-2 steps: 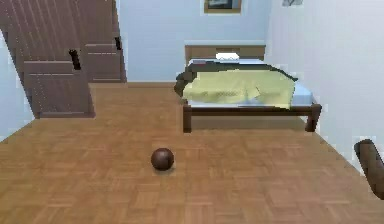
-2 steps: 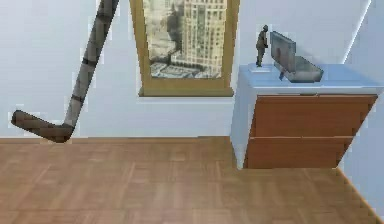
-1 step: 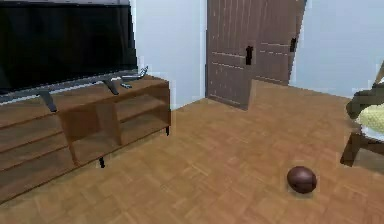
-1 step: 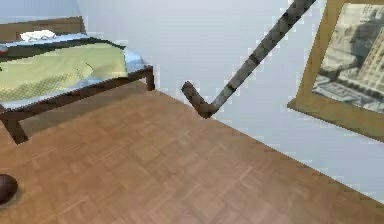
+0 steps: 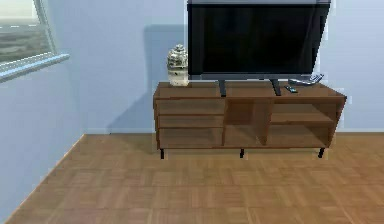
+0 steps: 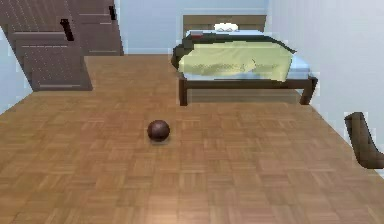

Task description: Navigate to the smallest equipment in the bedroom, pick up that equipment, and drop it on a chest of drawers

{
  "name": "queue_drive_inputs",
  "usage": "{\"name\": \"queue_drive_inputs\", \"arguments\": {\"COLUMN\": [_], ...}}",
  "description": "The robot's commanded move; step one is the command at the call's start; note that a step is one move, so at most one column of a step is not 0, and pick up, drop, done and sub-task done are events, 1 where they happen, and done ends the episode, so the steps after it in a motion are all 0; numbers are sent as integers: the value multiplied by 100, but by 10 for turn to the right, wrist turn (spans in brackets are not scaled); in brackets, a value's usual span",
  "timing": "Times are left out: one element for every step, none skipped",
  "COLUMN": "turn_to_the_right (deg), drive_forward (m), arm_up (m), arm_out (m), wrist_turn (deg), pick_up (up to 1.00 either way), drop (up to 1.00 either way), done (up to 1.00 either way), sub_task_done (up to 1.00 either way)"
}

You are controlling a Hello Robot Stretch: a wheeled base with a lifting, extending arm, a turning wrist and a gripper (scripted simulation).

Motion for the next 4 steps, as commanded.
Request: {"name": "queue_drive_inputs", "arguments": {"turn_to_the_right": [0, -120, -30, 0], "drive_forward": [100, 0, 0, 5], "arm_up": [0, 0, 0, 0], "arm_out": [0, 0, 0, 0], "wrist_turn": [0, 0, 0, 0], "pick_up": [0, 0, 0, 0], "drop": [0, 0, 0, 0], "done": [0, 0, 0, 0], "sub_task_done": [0, 0, 0, 0]}}
